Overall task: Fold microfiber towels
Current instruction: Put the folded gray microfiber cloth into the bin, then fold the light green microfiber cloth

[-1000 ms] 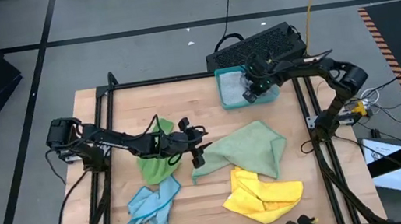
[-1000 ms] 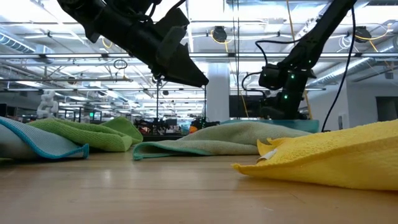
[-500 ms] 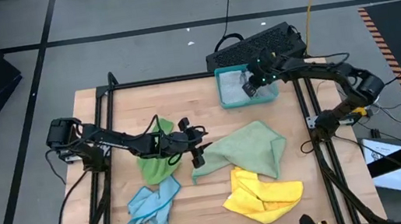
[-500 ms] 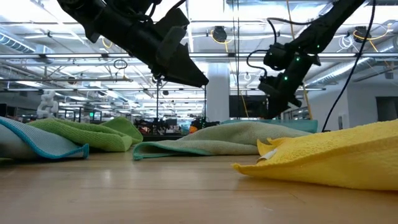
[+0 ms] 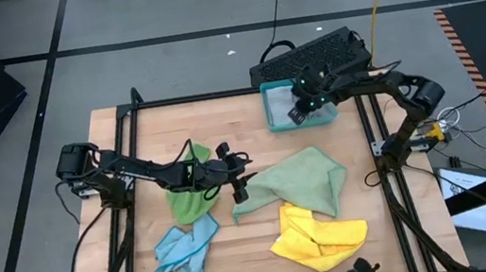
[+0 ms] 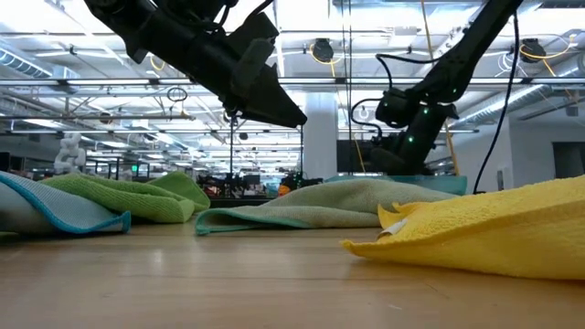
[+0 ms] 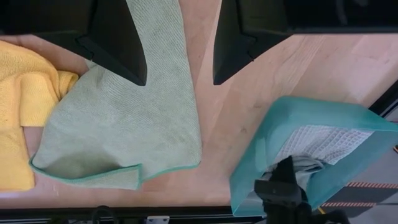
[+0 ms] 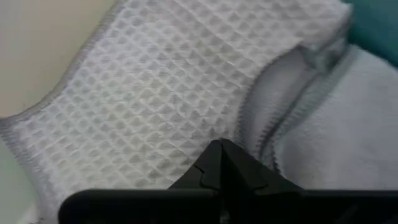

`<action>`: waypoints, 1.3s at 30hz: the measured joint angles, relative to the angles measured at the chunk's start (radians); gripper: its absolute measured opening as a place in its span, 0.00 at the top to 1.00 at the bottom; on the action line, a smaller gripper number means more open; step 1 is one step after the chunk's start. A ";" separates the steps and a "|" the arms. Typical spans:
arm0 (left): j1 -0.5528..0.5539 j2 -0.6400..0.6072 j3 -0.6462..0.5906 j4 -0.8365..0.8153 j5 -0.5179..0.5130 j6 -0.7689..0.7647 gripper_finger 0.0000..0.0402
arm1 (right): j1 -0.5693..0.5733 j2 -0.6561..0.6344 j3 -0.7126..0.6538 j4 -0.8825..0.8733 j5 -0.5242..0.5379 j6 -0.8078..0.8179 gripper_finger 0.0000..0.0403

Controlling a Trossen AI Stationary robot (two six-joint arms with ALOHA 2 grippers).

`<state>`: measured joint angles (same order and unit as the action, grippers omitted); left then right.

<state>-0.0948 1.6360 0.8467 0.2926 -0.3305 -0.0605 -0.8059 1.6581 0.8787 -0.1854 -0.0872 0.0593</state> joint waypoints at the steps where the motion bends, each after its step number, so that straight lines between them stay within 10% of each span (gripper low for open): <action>1: 0.000 0.000 0.000 -0.001 0.000 0.000 0.54 | 0.000 -0.011 0.000 -0.005 0.008 0.000 1.00; 10: 0.000 0.000 0.000 -0.003 0.000 0.006 0.54 | -0.004 -0.108 0.001 -0.019 0.038 0.000 1.00; 26: 0.002 0.000 0.000 -0.002 0.000 0.000 0.54 | -0.052 0.090 0.005 0.060 0.006 -0.027 1.00; 39: 0.002 0.000 0.000 -0.001 0.000 -0.004 0.54 | -0.016 -0.249 -0.001 -0.099 0.007 -0.046 1.00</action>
<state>-0.0933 1.6360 0.8467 0.2916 -0.3305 -0.0647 -0.8218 1.4091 0.8778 -0.2841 -0.0799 0.0133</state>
